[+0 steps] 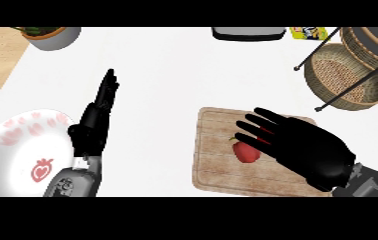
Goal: Pick the bell pepper from the cutting board and place it in the tiered basket
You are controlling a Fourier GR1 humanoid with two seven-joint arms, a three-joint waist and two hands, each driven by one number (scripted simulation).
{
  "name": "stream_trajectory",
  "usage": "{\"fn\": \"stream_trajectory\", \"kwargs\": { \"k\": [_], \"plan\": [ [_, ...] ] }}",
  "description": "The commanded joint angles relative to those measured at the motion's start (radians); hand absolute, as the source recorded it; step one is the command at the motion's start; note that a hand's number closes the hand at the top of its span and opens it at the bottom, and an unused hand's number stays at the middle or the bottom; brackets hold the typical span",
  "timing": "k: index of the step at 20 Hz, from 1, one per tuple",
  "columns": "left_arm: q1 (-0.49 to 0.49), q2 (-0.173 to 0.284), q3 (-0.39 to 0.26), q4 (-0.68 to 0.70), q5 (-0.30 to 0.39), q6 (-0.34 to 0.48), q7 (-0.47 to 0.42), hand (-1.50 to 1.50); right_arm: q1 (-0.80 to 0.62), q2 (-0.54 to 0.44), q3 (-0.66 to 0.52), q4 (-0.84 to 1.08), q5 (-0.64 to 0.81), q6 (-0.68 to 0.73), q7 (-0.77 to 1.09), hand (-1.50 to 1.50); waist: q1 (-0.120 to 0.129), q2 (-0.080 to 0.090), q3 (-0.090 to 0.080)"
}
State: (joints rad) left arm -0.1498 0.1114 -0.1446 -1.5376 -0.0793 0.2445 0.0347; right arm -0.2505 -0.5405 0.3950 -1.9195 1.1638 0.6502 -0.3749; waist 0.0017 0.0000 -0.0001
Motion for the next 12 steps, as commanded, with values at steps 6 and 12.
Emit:
{"fn": "stream_trajectory", "kwargs": {
  "k": [6, 12],
  "plan": [
    [0.046, -0.03, -0.009, -0.045, -0.059, -0.003, 0.004, 0.0, 0.042, 0.054, -0.011, 0.088, 0.085, -0.061, -0.088, -1.5, 0.0, 0.0, 0.0],
    [0.051, -0.044, 0.008, -0.043, -0.054, -0.025, -0.001, 0.0, 0.017, 0.107, 0.003, 0.067, 0.127, 0.018, -0.067, -1.5, -0.001, 0.0, 0.0]
  ]
}}
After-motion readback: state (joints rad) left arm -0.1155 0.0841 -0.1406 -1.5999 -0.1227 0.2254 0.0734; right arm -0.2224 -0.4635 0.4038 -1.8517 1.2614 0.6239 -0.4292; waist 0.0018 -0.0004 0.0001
